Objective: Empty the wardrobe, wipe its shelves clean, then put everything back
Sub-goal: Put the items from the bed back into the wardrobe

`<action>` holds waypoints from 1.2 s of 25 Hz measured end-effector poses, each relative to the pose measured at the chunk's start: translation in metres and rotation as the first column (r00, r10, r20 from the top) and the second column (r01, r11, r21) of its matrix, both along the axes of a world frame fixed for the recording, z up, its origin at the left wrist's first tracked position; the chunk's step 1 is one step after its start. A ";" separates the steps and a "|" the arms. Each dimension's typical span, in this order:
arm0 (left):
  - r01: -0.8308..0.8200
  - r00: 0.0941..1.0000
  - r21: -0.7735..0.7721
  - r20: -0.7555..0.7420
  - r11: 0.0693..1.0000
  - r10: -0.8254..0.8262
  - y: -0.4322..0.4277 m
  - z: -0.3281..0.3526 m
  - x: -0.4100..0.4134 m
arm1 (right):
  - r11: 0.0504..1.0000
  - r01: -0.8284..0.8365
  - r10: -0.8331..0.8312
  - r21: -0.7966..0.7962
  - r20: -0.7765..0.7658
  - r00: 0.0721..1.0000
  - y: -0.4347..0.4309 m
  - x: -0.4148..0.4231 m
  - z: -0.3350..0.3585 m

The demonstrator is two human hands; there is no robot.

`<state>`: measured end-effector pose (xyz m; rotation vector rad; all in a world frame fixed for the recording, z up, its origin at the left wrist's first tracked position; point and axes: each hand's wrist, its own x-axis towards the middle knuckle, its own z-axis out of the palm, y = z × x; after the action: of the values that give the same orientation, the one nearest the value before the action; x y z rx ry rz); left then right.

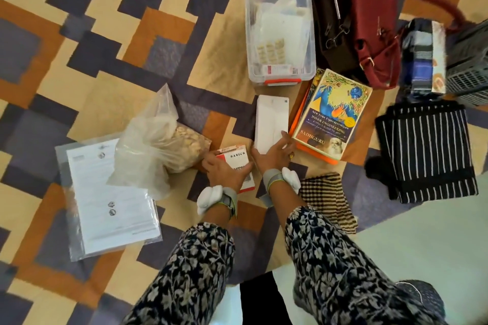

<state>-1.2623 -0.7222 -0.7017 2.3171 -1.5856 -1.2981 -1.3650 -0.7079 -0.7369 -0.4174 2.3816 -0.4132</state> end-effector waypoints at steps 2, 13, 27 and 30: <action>0.023 0.997 -0.055 -0.073 0.998 -0.027 0.016 0.004 0.017 | 0.998 0.043 -0.039 -0.056 0.074 0.997 0.011 0.007 0.005; 0.030 0.972 -0.282 -0.214 0.959 -0.094 0.076 0.087 0.091 | 0.985 0.102 -0.061 -0.137 0.278 0.959 0.078 0.052 0.100; -0.362 0.926 -0.468 -0.279 0.806 0.254 0.189 0.219 0.377 | 0.895 -0.089 0.289 -0.437 0.416 0.862 0.160 0.303 0.273; -0.476 0.878 -0.512 -0.328 0.715 0.349 0.214 0.241 0.453 | 0.877 -0.070 0.323 -0.475 0.475 0.818 0.169 0.377 0.293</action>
<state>-0.8091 -0.5084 -0.4608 1.9070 -1.0858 -0.7673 -0.9882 -0.5391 -0.4440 -0.6530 1.6545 -0.8537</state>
